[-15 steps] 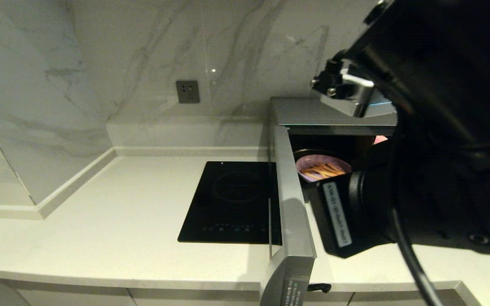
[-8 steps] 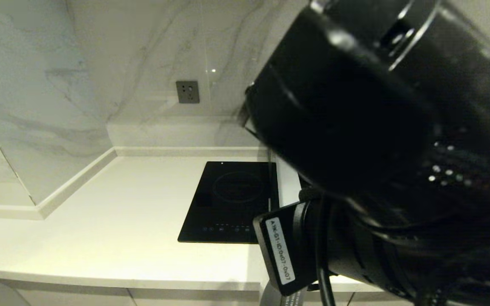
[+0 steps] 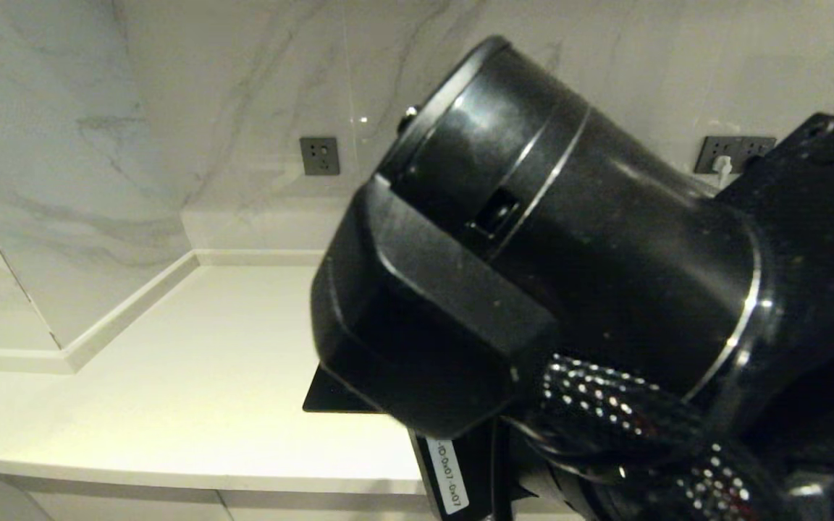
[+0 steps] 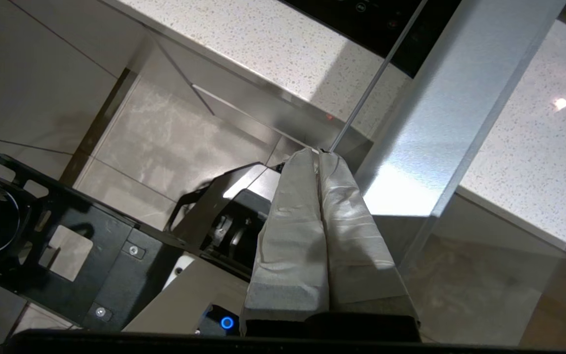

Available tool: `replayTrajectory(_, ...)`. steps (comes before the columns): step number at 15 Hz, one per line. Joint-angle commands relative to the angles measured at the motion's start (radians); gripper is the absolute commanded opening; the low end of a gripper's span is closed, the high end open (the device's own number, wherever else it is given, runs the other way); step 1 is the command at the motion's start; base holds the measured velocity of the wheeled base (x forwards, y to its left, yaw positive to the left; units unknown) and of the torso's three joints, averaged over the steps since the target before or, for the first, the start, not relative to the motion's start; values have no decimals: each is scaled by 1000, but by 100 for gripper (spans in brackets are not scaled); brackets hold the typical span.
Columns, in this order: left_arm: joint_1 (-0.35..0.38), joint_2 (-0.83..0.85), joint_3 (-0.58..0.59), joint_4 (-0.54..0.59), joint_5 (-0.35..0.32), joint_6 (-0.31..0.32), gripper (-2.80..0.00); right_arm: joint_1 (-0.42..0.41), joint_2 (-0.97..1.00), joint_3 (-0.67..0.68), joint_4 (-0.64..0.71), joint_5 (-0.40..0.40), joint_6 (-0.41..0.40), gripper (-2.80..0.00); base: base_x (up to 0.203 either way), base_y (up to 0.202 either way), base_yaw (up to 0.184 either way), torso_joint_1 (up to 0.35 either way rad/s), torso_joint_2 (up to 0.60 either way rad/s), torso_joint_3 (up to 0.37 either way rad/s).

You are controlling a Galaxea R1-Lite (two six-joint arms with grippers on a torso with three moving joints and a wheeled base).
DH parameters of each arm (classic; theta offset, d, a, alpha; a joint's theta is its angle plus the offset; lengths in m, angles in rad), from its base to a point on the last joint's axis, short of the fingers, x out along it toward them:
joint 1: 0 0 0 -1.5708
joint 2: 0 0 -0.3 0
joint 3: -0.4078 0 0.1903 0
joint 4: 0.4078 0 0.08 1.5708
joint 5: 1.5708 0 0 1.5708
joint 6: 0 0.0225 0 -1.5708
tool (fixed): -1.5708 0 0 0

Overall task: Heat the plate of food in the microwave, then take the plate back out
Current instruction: Close the microwave oven

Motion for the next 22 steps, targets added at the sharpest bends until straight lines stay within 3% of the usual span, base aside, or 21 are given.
replayTrajectory(1,0,0,0,-1,1,0,-280,-1,13,6,13,-4,25,-280,0,0,0,0,0,0)
replayTrajectory(10,0,0,0,-1,0,0,-280,-118,-16,102,43,-10,177,-280,0,0,0,0,0,0)
replayTrajectory(14,0,0,0,-1,1,0,-280,-299,-70,141,44,-21,271,-280,0,0,0,0,0,0)
replayTrajectory(19,0,0,0,-1,0,-2,-280,-479,-201,284,-4,-54,342,-280,0,0,0,0,0,0)
replayTrajectory(20,0,0,0,-1,0,-1,-280,-509,-202,303,-5,-117,385,-280,0,0,0,0,0,0)
replayTrajectory(22,0,0,0,-1,0,0,-280,-514,-241,341,-5,-129,432,-280,0,0,0,0,0,0)
